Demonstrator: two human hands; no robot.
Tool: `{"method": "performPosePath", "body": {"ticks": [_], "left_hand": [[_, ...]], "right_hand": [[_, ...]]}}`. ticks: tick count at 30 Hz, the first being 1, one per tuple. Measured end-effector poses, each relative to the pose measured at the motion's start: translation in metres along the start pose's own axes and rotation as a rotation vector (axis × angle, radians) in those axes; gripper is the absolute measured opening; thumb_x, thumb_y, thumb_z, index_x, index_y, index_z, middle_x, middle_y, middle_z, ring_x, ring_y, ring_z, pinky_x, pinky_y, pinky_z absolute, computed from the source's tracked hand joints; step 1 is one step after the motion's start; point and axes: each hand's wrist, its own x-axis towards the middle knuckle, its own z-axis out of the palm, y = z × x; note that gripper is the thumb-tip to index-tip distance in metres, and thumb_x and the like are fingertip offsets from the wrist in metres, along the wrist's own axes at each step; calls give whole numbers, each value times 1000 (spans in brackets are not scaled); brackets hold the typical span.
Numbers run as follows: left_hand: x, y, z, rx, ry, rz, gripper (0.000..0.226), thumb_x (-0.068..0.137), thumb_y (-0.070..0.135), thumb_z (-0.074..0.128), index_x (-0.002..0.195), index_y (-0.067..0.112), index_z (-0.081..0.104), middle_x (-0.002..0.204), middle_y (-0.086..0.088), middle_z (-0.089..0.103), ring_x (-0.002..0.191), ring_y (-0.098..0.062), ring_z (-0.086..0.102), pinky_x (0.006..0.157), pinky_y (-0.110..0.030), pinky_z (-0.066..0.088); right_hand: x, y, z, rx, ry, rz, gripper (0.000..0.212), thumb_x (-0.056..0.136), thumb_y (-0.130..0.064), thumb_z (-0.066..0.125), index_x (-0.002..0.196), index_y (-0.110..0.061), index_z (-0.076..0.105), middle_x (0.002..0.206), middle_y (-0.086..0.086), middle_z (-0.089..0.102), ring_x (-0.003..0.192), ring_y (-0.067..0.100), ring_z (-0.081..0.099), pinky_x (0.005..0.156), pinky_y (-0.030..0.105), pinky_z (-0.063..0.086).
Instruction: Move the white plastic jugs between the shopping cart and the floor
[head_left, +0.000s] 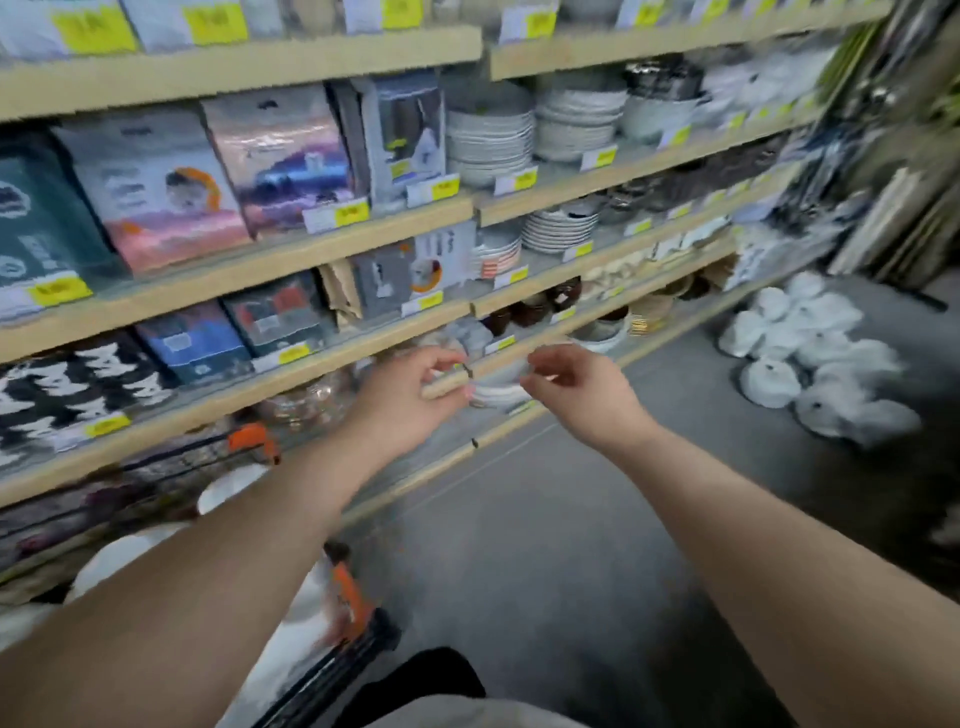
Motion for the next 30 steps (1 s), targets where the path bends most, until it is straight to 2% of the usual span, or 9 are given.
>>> {"method": "performPosePath", "body": {"ticks": [3,6,8,11,15,19,24,27,30], "left_hand": [[58,29,40,-13,-86,82,31,80,36,74,107,41,58,107,11,62,99,-15,58,90,-35,48],[123,58,81,22,-211,166,35,81,35,73,115,34,62,105,14,59,99,-11,56,90,-32,47],[169,77,107,38,-284,228,37,82,34,74,117,29,63,107,9,60,100,-12,57,89,-32,47],[238,106,144,25,-358,289,38,81,34,74,118,28,63,102,11,58,96,-11,55,86,-29,47],[313,153,193,40,-479,369,39,82,33,73,120,27,63,97,17,56,96,-13,55,86,-28,46],[370,197,253,-28,-578,398,34,81,32,75,113,31,62,106,11,63,99,-17,58,92,-32,47],[436,248,341,-65,-668,400,32,82,33,73,111,34,59,111,9,63,100,-16,59,82,-22,45],[473,277,391,-63,-672,384,31,82,34,74,110,34,59,111,8,63,98,-16,60,86,-28,48],[513,311,434,-21,-694,371,33,82,35,73,111,36,58,112,11,62,98,-13,60,89,-31,48]], "right_hand": [[24,29,-43,24,98,60,30,87,-29,68,114,-17,65,104,-2,66,87,10,62,84,29,49],[61,60,-87,12,187,116,30,87,-31,67,115,-19,66,108,-3,67,89,12,63,83,29,51],[88,79,-116,2,246,161,31,88,-31,66,117,-19,66,110,-2,67,90,12,64,84,30,51],[129,103,-160,25,358,241,32,88,-31,66,117,-18,65,112,0,68,93,13,64,86,31,52],[164,136,-216,46,473,353,33,88,-32,65,119,-20,64,111,-3,66,91,9,62,66,19,47],[189,172,-271,54,586,446,29,88,-29,66,115,-20,65,106,-4,66,78,4,60,58,17,45],[233,233,-345,67,669,485,27,88,-27,67,114,-17,66,104,-3,66,85,7,61,75,19,48],[265,274,-393,59,684,487,25,88,-26,67,111,-16,67,99,-5,66,85,8,60,77,20,45],[300,310,-444,53,662,515,24,89,-27,65,110,-17,66,99,-5,66,83,8,61,76,24,49]]}}
